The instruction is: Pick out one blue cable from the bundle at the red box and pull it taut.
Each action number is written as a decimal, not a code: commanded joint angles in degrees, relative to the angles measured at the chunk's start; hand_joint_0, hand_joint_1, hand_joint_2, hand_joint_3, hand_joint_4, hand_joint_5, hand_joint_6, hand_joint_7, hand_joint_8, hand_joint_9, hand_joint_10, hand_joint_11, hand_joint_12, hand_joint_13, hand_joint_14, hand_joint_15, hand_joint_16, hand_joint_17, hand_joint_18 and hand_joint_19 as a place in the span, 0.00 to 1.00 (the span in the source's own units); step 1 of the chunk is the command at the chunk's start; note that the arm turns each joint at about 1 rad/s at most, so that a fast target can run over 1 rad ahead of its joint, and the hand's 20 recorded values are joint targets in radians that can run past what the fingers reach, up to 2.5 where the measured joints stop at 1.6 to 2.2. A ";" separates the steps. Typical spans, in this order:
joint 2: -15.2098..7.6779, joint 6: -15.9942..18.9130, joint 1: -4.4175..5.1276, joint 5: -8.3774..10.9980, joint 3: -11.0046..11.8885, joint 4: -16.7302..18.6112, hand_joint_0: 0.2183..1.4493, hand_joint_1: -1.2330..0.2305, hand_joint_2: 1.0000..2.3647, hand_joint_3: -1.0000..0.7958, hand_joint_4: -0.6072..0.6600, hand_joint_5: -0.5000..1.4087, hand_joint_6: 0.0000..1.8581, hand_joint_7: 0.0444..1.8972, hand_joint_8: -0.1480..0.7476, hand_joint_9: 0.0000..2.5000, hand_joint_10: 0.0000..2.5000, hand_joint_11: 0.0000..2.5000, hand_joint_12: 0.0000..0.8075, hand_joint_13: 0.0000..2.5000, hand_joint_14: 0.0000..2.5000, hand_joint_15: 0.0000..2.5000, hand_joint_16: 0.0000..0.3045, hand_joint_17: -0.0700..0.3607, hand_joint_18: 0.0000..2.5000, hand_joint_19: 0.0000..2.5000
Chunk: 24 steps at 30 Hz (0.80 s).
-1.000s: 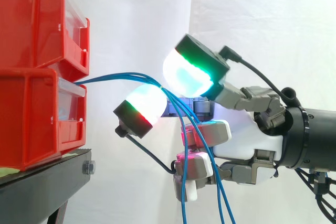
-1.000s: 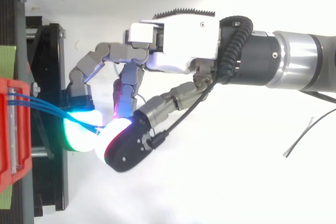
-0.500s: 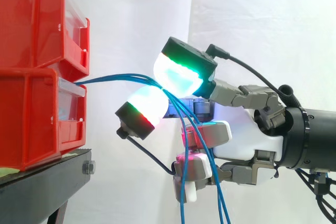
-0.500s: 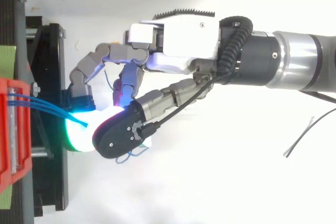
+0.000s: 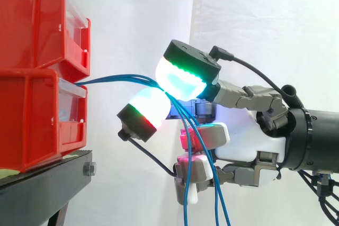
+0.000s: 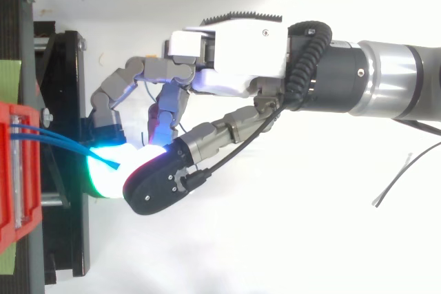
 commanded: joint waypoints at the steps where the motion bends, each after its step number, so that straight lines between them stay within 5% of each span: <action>1: 0.01 -0.04 0.00 0.00 0.00 0.00 0.44 0.22 0.01 0.36 0.41 0.19 0.50 0.55 0.49 0.54 0.01 0.41 0.46 0.49 0.01 0.29 0.16 0.42 0.37 0.29; 6: 0.01 -0.04 0.00 0.00 0.00 0.00 0.48 0.22 0.00 0.28 0.35 0.19 0.50 0.59 0.48 0.54 0.01 0.41 0.44 0.48 0.01 0.29 0.16 0.41 0.37 0.29; 14: 0.01 -0.04 0.00 0.00 0.00 0.00 0.46 0.21 0.00 0.28 0.32 0.19 0.51 0.58 0.47 0.55 0.01 0.40 0.44 0.49 0.01 0.29 0.16 0.41 0.38 0.28; 24: 0.01 -0.04 0.00 0.00 0.00 0.00 0.36 0.20 0.00 0.28 0.45 0.20 0.50 0.51 0.48 0.57 0.01 0.40 0.44 0.49 0.01 0.29 0.15 0.41 0.37 0.29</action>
